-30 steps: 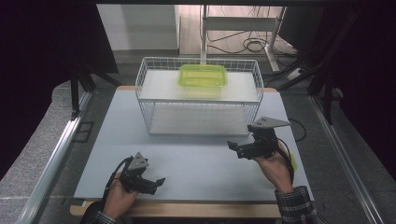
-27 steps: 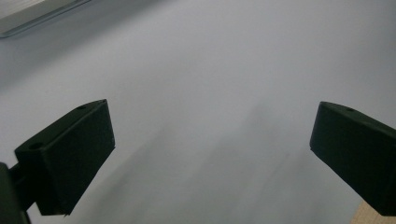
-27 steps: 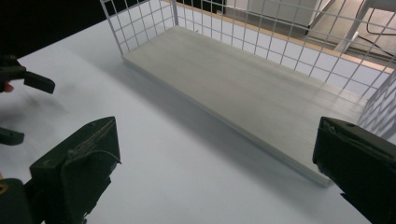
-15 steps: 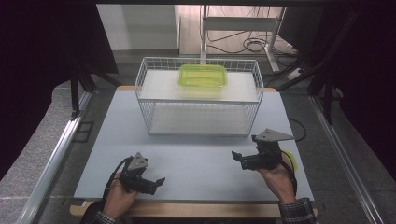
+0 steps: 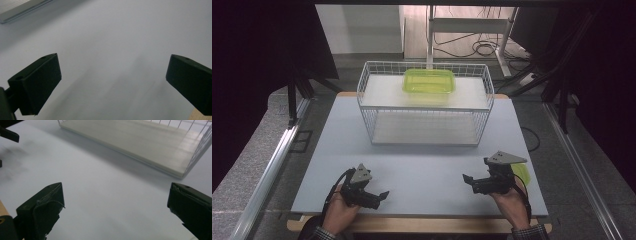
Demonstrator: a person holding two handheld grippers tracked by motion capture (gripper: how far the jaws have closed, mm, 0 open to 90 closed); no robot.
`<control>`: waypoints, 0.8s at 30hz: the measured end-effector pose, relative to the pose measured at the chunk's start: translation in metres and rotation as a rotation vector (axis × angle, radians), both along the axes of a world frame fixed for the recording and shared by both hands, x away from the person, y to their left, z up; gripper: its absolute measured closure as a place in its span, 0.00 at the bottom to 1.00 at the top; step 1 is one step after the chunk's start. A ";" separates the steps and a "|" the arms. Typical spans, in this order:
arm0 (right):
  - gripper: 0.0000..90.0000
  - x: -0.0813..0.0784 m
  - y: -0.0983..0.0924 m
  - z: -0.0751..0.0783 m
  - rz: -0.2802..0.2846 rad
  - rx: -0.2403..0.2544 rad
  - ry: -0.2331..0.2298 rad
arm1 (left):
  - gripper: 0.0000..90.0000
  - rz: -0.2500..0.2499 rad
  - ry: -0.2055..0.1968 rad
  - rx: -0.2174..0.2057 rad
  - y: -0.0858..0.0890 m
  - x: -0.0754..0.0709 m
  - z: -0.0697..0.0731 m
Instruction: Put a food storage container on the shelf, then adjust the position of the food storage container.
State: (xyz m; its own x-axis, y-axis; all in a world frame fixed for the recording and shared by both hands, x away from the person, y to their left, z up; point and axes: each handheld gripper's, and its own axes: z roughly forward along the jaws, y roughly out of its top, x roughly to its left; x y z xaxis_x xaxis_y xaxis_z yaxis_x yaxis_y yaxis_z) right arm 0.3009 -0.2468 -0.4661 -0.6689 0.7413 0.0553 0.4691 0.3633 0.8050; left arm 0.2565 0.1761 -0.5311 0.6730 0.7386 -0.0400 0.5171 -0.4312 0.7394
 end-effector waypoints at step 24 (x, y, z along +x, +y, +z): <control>0.85 0.006 -0.070 0.011 -0.235 -0.020 0.043 | 0.00 -0.007 0.002 0.008 -0.002 0.000 0.000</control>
State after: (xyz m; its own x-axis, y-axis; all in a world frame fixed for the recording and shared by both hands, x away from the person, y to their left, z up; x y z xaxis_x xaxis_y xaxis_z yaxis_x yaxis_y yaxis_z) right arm 0.3073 -0.3167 -0.4548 -0.4750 0.8777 0.0641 0.5766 0.2553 0.7761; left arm 0.2564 0.1744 -0.5315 0.6779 0.7343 -0.0354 0.5154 -0.4404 0.7351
